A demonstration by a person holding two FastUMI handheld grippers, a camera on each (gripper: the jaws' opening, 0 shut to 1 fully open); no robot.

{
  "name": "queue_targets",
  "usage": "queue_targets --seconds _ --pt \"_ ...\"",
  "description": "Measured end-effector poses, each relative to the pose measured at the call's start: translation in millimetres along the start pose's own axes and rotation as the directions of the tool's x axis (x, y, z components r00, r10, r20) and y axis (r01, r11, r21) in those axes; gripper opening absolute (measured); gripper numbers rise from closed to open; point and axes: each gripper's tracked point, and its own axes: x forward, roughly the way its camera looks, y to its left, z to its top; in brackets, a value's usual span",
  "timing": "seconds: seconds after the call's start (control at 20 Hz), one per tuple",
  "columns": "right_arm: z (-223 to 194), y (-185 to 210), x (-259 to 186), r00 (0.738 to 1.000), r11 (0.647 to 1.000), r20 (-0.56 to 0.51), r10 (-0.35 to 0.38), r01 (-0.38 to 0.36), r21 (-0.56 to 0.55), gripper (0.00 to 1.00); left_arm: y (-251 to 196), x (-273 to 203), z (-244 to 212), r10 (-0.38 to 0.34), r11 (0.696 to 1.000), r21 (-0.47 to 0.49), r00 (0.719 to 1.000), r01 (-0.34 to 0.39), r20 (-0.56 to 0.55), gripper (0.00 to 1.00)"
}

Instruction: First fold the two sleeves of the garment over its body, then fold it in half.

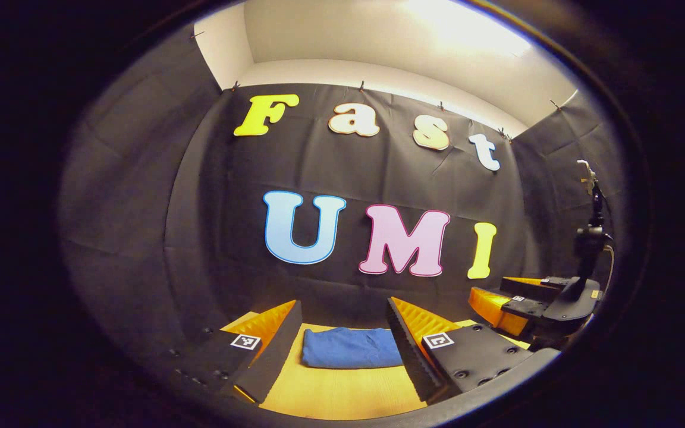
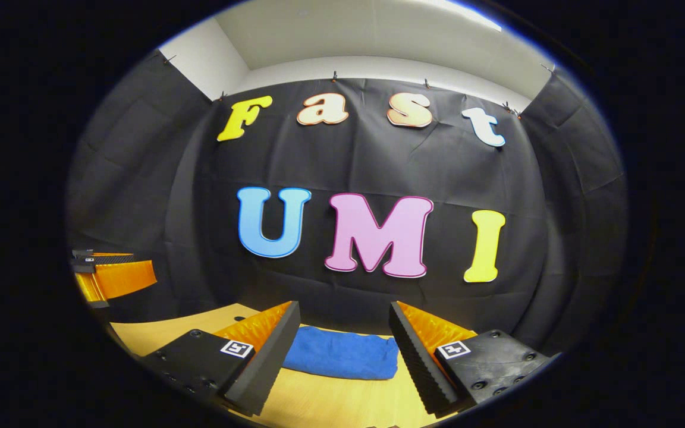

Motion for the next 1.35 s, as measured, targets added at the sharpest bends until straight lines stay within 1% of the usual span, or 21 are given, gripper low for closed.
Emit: queue_targets --seconds 0.05,0.1,0.2,0.25,0.3,0.35,0.4,0.55,0.6,0.65,0.75,0.85,0.95,1.0,1.05,1.1,1.15,1.2,1.25,1.35 --pt "-1.7 5.9 -5.8 1.000 1.000 -0.017 0.014 -0.014 0.010 0.96 1.3 -15.4 3.8 0.011 1.000 0.000 1.000 -0.011 0.001 0.80" --pt "0.3 11.5 -10.1 0.999 1.000 -0.024 0.027 -0.027 0.016 0.93 -1.3 -24.9 10.7 0.013 1.000 0.000 1.000 -0.013 0.006 0.80" --pt "1.6 22.6 -14.0 0.998 0.998 -0.030 0.061 -0.062 -0.002 0.93 -0.7 -37.5 22.0 0.039 0.999 0.009 0.999 -0.039 0.034 0.81" --pt "2.3 26.6 -15.3 0.996 0.997 -0.033 0.077 -0.078 -0.013 0.96 1.2 -45.2 23.4 0.055 0.998 0.011 0.998 -0.056 0.041 0.80" --pt "2.6 32.1 -15.7 0.994 0.995 -0.040 0.099 -0.099 -0.013 0.96 2.0 -50.5 22.6 0.072 0.997 0.010 0.997 -0.073 0.031 0.81" --pt "5.1 37.0 -16.0 0.992 0.993 -0.034 0.118 -0.118 -0.008 0.95 2.6 -56.9 19.0 0.084 0.996 0.005 0.996 -0.084 0.022 0.80" --pt "10.5 38.9 -15.4 0.992 0.992 -0.021 0.126 -0.127 -0.007 0.96 1.2 -60.3 17.6 0.087 0.996 -0.004 0.996 -0.087 0.016 0.81" --pt "15.5 44.2 -16.0 0.990 0.990 -0.010 0.138 -0.138 0.012 0.96 2.8 -68.6 16.2 0.103 0.995 -0.007 0.995 -0.103 0.004 0.80" --pt "18.7 44.6 -18.2 0.991 0.991 -0.002 0.136 -0.136 0.020 0.93 2.2 -70.9 16.9 0.099 0.995 0.005 0.995 -0.099 0.004 0.80" --pt "23.6 43.6 -22.1 0.991 0.991 0.014 0.130 -0.130 0.024 0.96 3.1 -73.1 17.5 0.096 0.995 0.018 0.995 -0.096 0.008 0.80" --pt "29.2 40.0 -30.3 0.993 0.993 0.034 0.114 -0.115 0.011 0.96 6.8 -77.6 17.1 0.097 0.995 0.032 0.995 -0.097 0.015 0.81" --pt "28.3 36.8 -40.5 0.995 0.995 0.037 0.098 -0.097 -0.012 0.96 8.3 -83.3 9.3 0.095 0.995 0.015 0.995 -0.095 -0.002 0.81" --pt "26.9 36.7 -51.7 0.995 0.996 0.036 0.088 -0.088 -0.009 0.96 12.7 -88.0 3.4 0.092 0.996 -0.006 0.996 -0.092 -0.015 0.82" --pt "26.5 36.7 -55.8 0.996 0.996 0.034 0.084 -0.084 -0.003 0.93 15.2 -88.7 2.1 0.093 0.996 -0.005 0.995 -0.093 -0.018 0.82" --pt "25.4 36.1 -60.0 0.996 0.997 0.028 0.081 -0.081 -0.002 0.96 18.2 -88.8 1.2 0.093 0.996 0.002 0.996 -0.093 -0.019 0.81" --pt "25.5 33.5 -63.3 0.997 0.997 0.025 0.072 -0.072 -0.007 0.96 19.7 -88.3 2.2 0.088 0.996 0.012 0.996 -0.088 -0.016 0.81" --pt "27.1 30.1 -68.2 0.998 0.998 0.028 0.061 -0.061 -0.016 0.96 20.0 -86.4 2.5 0.078 0.997 0.024 0.997 -0.078 -0.010 0.81" --pt "29.2 26.9 -71.4 0.998 0.998 0.034 0.049 -0.048 -0.026 0.92 19.9 -85.2 3.2 0.066 0.997 0.030 0.998 -0.066 -0.005 0.81" --pt "31.0 22.3 -74.1 0.998 0.999 0.041 0.036 -0.035 -0.033 0.96 18.8 -83.4 3.0 0.050 0.998 0.035 0.999 -0.050 0.000 0.81" --pt "31.6 15.3 -79.6 0.999 0.999 0.042 0.012 -0.011 -0.031 0.95 17.3 -81.5 0.5 0.027 0.999 0.040 1.000 -0.027 0.004 0.81"
